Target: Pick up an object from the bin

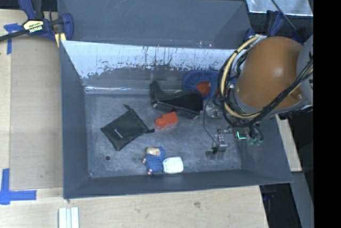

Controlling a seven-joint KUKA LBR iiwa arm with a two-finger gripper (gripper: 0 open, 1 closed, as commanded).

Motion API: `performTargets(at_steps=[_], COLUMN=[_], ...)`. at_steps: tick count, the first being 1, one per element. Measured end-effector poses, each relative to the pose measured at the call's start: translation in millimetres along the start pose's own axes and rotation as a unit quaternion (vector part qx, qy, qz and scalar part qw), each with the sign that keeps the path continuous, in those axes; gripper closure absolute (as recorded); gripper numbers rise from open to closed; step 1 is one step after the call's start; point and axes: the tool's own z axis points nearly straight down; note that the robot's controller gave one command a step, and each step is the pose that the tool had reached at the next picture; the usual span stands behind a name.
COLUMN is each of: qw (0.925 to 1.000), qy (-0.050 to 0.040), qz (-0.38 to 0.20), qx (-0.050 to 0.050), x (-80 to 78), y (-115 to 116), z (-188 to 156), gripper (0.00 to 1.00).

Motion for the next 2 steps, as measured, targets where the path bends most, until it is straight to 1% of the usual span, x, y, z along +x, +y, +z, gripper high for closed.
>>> performTargets(at_steps=[1, 2], qw=[0.9997, 0.9994], qy=[-0.0032, -0.0025], qz=[-0.026, -0.035], qx=[0.002, 0.000], x=[-138.1, -132.6], y=[60, 62], z=[111, 83], gripper=[0.00, 0.00])
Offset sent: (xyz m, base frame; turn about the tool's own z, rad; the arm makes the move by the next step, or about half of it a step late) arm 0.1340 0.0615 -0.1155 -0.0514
